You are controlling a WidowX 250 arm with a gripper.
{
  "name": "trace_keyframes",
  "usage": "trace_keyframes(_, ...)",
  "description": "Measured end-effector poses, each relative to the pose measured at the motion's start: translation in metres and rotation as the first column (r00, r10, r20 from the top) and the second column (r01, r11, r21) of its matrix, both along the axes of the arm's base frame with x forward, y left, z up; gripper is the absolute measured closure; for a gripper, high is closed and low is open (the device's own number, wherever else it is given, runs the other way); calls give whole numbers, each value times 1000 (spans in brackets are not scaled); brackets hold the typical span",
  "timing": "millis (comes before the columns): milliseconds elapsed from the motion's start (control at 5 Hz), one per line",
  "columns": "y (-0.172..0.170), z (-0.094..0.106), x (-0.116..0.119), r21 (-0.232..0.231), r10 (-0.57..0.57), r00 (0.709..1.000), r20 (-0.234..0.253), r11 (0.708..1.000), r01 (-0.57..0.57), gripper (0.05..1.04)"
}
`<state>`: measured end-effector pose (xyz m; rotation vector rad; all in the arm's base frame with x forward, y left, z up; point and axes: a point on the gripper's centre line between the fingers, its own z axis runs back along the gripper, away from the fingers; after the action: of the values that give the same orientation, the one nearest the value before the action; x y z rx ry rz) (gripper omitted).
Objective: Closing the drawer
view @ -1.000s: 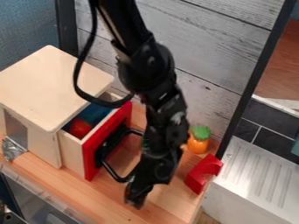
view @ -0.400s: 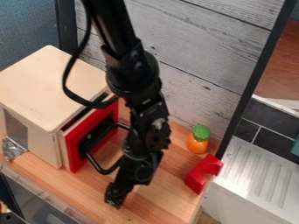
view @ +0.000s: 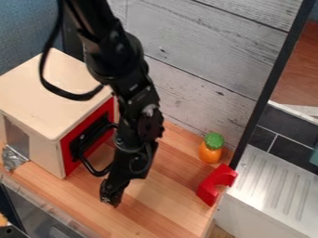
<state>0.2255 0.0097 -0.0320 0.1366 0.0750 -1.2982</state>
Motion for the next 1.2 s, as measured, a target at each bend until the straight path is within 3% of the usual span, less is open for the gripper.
trace_keyframes(200, 3, 2, -2, -8, 10, 1000, 2, 1000, -10, 85)
trace_keyframes(400, -5, 2, 0, -46, 51, 999, 10, 998, -50, 85)
trace_keyframes(600, -43, 2, -3, -102, 101, 995, 1, 990, -101, 83)
trace_keyframes(800, -89, 7, -10, -127, 168, 986, -9, 978, -167, 83)
trace_keyframes(1000, -101, 29, -19, -82, 309, 951, 25, 949, -306, 83)
trace_keyframes(1200, -91, 68, -39, -100, 503, 862, 68, 863, -495, 83)
